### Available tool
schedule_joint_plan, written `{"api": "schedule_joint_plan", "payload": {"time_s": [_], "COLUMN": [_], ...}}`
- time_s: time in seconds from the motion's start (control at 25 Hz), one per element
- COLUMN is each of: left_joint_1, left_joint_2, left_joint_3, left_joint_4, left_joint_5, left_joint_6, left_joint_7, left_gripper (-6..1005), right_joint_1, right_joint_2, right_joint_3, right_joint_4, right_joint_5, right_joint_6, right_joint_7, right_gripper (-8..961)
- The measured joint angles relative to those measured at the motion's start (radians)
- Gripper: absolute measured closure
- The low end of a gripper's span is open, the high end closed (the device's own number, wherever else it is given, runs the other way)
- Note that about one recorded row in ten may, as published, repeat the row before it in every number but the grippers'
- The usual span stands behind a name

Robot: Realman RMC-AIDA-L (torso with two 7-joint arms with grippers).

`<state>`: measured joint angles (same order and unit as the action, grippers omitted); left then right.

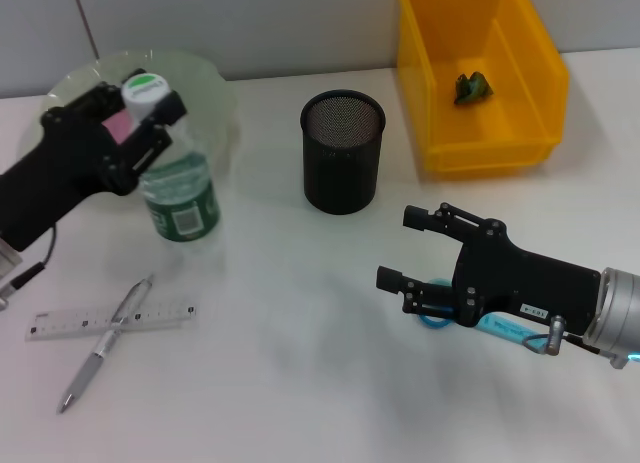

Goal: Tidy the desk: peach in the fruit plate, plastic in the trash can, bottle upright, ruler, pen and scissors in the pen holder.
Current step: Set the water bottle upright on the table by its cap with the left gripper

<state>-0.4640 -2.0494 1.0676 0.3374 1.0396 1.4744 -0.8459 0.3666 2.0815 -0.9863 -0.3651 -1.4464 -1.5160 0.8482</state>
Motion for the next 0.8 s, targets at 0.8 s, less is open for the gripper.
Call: {"api": "schedule_joint_plan", "payload": {"time_s": [0.8], "left_joint_1": [0.068], "left_joint_2": [0.016], "left_joint_3": [-0.095], "left_joint_4": [0.025], "left_joint_5": [-0.001], "left_joint_6": [-0.023], "left_joint_7": [0.047], "left_gripper": [537], "right_joint_1": [0.008], "right_joint_2": [0.0], "right_joint_3": [0.0], "right_joint_4": [0.0], "right_joint_5": [0.0], "right_joint_6": [0.007], "right_joint_7": [0.0], "right_gripper": [142]}}
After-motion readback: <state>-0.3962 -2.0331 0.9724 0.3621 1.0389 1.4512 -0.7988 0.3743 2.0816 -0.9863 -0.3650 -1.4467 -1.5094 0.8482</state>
